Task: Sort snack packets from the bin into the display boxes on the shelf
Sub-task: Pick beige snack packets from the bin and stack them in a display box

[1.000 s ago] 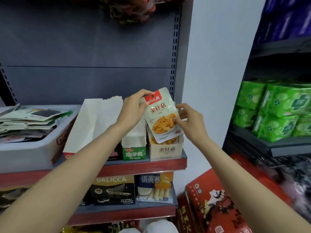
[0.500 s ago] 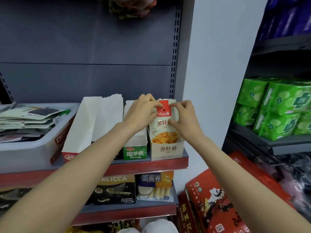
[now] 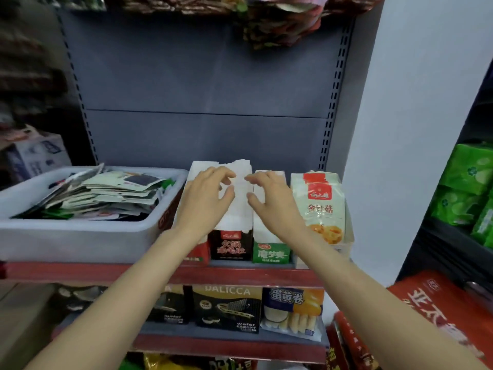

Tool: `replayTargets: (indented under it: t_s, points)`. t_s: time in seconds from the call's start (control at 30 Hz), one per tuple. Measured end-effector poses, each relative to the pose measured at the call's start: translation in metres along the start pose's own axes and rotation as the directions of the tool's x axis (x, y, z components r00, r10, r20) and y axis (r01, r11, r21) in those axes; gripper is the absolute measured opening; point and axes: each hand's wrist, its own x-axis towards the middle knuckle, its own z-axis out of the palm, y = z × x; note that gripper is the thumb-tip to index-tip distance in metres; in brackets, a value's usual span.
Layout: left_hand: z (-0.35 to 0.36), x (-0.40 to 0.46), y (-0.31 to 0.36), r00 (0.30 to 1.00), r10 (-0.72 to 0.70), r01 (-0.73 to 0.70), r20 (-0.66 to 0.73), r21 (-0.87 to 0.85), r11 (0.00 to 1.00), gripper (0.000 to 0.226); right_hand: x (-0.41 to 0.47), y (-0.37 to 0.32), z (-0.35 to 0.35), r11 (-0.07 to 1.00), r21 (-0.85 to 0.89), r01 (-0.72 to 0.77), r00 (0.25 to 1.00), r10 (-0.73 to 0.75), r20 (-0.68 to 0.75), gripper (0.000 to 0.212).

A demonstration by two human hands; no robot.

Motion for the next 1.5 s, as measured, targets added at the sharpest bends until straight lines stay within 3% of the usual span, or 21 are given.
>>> replayTargets:
  t_s: [0.17, 0.3, 0.4, 0.5, 0.57, 0.63, 0.83, 0.9, 0.97, 1.03, 1.2, 1.27, 1.5]
  points:
    - [-0.068, 0.003, -0.074, 0.977, -0.187, 0.195, -0.098, 0.071, 0.978, 0.019, 0.036, -0.062, 0.062, 0.989, 0.135, 0.053, 0.996, -0.061, 0.057, 0.034]
    - [-0.115, 0.008, -0.137, 0.936, -0.337, 0.351, -0.099, 0.245, 0.904, 0.035, 0.072, -0.105, 0.109, 0.985, 0.167, 0.038, 0.983, -0.067, 0.171, 0.043]
    - [-0.139, 0.012, -0.166, 0.875, -0.483, 0.457, 0.011, 0.306, 0.835, 0.059, 0.097, -0.123, 0.135, 0.986, 0.164, -0.038, 0.947, -0.017, 0.322, 0.064]
    - [-0.152, 0.012, -0.186, 0.817, -0.542, 0.47, 0.194, 0.319, 0.823, 0.077, 0.115, -0.13, 0.154, 0.992, 0.117, -0.053, 0.889, -0.006, 0.457, 0.082]
    - [-0.154, 0.009, -0.196, 0.764, -0.571, 0.491, 0.3, 0.302, 0.817, 0.078, 0.121, -0.131, 0.163, 0.993, 0.085, -0.084, 0.857, 0.029, 0.514, 0.076]
    - [-0.153, 0.006, -0.201, 0.728, -0.588, 0.528, 0.352, 0.26, 0.809, 0.076, 0.122, -0.133, 0.168, 0.999, 0.006, -0.034, 0.86, 0.026, 0.509, 0.056]
    - [-0.157, -0.003, -0.194, 0.816, -0.496, 0.485, 0.295, 0.116, 0.867, 0.051, 0.113, -0.142, 0.162, 0.98, -0.062, 0.188, 0.88, -0.14, 0.454, 0.03]
    - [-0.158, -0.007, -0.193, 0.85, -0.469, 0.465, 0.24, 0.08, 0.882, 0.044, 0.11, -0.142, 0.155, 0.982, 0.033, 0.184, 0.876, -0.179, 0.448, 0.023]
    - [-0.157, -0.01, -0.193, 0.881, -0.428, 0.422, 0.2, 0.077, 0.903, 0.037, 0.105, -0.141, 0.146, 0.978, 0.153, 0.143, 0.903, -0.193, 0.384, 0.031]
    - [-0.155, -0.011, -0.194, 0.913, -0.366, 0.365, 0.183, 0.041, 0.93, 0.03, 0.098, -0.138, 0.14, 0.949, 0.303, 0.089, 0.934, -0.185, 0.304, 0.024]
    - [-0.155, -0.013, -0.173, 0.955, -0.287, 0.29, 0.073, -0.032, 0.957, 0.007, 0.081, -0.129, 0.134, 0.725, 0.668, -0.166, 0.98, 0.047, 0.194, 0.017]
    - [-0.155, -0.011, -0.161, 0.967, -0.25, 0.252, 0.046, -0.038, 0.967, 0.011, 0.076, -0.126, 0.126, 0.607, 0.761, -0.23, 0.973, 0.15, 0.175, 0.016]
    - [-0.143, 0.006, -0.106, 0.999, -0.027, 0.024, 0.039, 0.085, 0.996, 0.017, 0.056, -0.108, 0.085, 0.401, 0.836, -0.375, 0.918, 0.284, 0.276, 0.004]
